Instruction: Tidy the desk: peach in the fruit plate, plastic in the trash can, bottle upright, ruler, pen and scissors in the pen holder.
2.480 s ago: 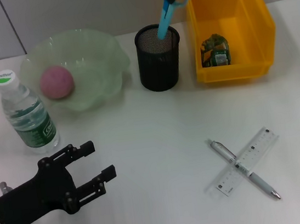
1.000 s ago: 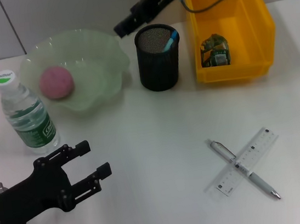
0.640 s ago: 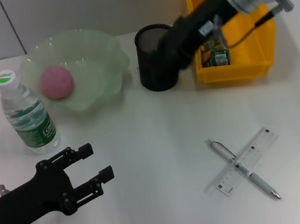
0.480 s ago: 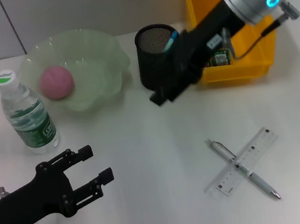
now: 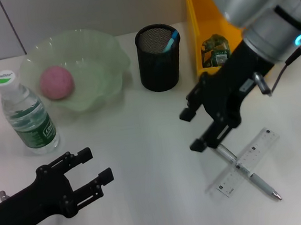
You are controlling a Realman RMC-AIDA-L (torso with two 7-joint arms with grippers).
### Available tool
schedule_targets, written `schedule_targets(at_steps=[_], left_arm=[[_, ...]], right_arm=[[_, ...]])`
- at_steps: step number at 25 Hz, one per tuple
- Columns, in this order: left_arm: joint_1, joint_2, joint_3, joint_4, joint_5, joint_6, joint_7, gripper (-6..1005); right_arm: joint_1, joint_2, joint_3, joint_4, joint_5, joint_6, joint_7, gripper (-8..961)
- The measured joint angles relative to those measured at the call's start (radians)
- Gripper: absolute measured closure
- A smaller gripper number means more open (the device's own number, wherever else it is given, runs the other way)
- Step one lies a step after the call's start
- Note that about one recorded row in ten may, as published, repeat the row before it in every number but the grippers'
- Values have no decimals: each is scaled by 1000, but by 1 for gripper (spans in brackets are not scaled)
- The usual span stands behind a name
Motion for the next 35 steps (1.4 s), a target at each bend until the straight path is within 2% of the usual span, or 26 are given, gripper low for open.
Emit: schedule_targets(at_steps=[2,6,19,25,35], left_arm=[[-1,-1,4,-2,0,-2,0,265],[-1,-1,5,-3,2,-3,0,265],[16,0,7,-12,1,-11,1,264],[20,-1,7,-12,2,-13,8,263],[19,2,3,-8,5,-19,9,262]], right_arm=[[-30,21,-51,-47,-34,-15,-67,252],[-51,28,-116,-67,-45,-30,-119,258],[-69,31,-316,-89,-102,-16,-223,277],[-76,34,-433,-90,-109,55,-243,285],[-92,37,-540,-86,-124,136,-252,300]])
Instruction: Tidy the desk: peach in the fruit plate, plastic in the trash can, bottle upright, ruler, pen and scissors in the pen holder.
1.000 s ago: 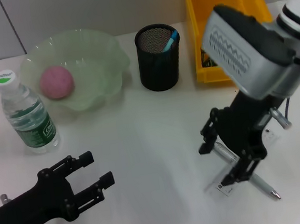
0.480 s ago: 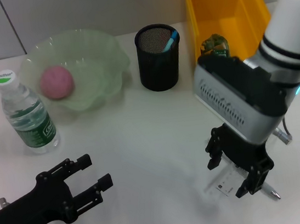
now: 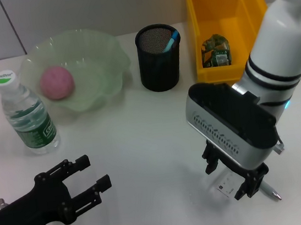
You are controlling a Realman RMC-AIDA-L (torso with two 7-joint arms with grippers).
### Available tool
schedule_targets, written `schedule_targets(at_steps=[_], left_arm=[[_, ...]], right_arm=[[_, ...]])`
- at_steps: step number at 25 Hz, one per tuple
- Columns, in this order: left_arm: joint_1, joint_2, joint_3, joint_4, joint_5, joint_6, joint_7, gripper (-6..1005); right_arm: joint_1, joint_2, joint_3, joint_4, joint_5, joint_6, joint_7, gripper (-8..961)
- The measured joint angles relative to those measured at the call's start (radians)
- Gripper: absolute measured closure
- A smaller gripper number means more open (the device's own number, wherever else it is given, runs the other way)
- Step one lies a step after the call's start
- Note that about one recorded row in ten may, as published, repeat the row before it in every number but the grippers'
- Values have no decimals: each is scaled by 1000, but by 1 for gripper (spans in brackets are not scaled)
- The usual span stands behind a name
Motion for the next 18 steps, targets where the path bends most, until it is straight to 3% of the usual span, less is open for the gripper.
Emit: schedule_targets(at_steps=[18], left_arm=[[0,1,-4,-2,-7,1,-6,261]], right_arm=[[-9,2,-86,9,-6,51,-12,326]])
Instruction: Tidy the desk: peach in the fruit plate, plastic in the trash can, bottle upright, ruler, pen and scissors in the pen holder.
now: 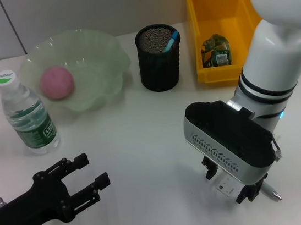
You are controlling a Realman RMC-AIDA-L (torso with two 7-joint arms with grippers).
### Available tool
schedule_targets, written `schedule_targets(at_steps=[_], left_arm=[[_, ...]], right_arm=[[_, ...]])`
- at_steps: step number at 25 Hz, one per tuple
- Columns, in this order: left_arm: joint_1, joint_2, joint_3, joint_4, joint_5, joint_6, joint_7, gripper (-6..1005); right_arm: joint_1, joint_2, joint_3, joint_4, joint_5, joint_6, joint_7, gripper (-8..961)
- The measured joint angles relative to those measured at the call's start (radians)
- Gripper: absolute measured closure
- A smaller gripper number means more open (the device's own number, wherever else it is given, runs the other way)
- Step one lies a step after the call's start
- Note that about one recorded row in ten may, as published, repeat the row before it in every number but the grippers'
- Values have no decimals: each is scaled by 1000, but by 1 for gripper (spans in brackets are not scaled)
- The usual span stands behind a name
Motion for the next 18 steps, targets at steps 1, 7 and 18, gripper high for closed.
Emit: schedule_targets(at_steps=[1,7,18], left_arm=[[0,0,0,0,0,0,0,261],[0,0,-3,-2,0,0,0,261],[2,-2,-5,-2,-4,1,0,260]], right_arm=[[0,0,0,0,0,0,0,327],[-3,0,-3,5,-1,9,-8,336],[-2,0,1,27,-5,37,-10,352]])
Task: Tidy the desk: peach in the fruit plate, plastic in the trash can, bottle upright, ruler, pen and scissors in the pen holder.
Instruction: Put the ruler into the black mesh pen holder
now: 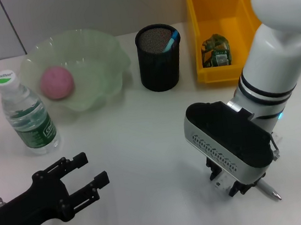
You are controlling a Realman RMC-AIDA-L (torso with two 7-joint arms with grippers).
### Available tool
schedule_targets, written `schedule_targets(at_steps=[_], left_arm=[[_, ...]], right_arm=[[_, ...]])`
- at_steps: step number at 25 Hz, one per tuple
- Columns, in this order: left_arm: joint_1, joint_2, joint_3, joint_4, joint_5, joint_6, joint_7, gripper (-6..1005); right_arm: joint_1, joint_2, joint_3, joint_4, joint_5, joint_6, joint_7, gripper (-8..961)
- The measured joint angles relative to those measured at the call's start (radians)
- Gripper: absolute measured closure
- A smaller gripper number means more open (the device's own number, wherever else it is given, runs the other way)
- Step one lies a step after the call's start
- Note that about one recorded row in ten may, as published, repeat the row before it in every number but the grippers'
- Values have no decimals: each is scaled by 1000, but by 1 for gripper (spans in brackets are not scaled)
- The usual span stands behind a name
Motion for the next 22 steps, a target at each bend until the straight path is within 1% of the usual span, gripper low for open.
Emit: schedule_targets(at_steps=[1,6,8,9,10,11,12,13,14,15,16,17,18,19,20,21,22], left_arm=[[0,0,-3,-1,-1,2,0,260],[1,0,-10,-3,-7,9,-1,259],[1,0,-10,-3,-9,10,-1,259],[1,-1,-10,-3,-15,19,-4,259],[1,-1,-10,-3,-15,19,-4,259],[0,-2,-10,-3,-22,33,-9,259],[0,-2,-10,-3,-22,33,-9,259],[-2,-2,-10,-3,-26,41,-12,259],[-5,-1,-10,-3,-30,44,-14,259],[-5,-1,-10,-3,-30,44,-14,259],[-6,-1,-10,-3,-30,45,-14,259],[-7,-1,-10,-3,-31,45,-13,259],[-7,-2,-9,-3,-31,45,-12,258],[-8,-2,-9,-3,-31,45,-8,258],[-8,-2,-9,-3,-31,45,-8,258],[-9,-2,-9,-3,-31,42,-6,258],[-9,-2,-9,-3,-31,42,-6,258]], right_arm=[[-1,0,13,-2,0,0,0,353],[-2,-1,52,-16,2,-1,2,556],[-2,-1,79,-32,3,-6,5,560],[-6,-1,117,-71,4,-13,26,563],[-6,-1,117,-71,4,-13,26,565],[-12,-1,157,-113,7,-13,53,567],[-12,-1,157,-113,7,-13,53,567],[-14,-1,190,-135,17,-13,69,567],[-9,-1,271,-153,58,-14,96,567],[-9,-1,271,-153,58,-14,96,567],[5,-3,358,-157,108,-16,137,567],[5,-3,358,-157,108,-16,137,567],[16,-4,422,-157,142,-15,167,567],[29,-4,516,-153,191,0,214,567],[29,-4,516,-153,191,0,214,567],[35,-4,619,-143,250,46,263,567],[35,-4,658,-138,281,74,288,567]])
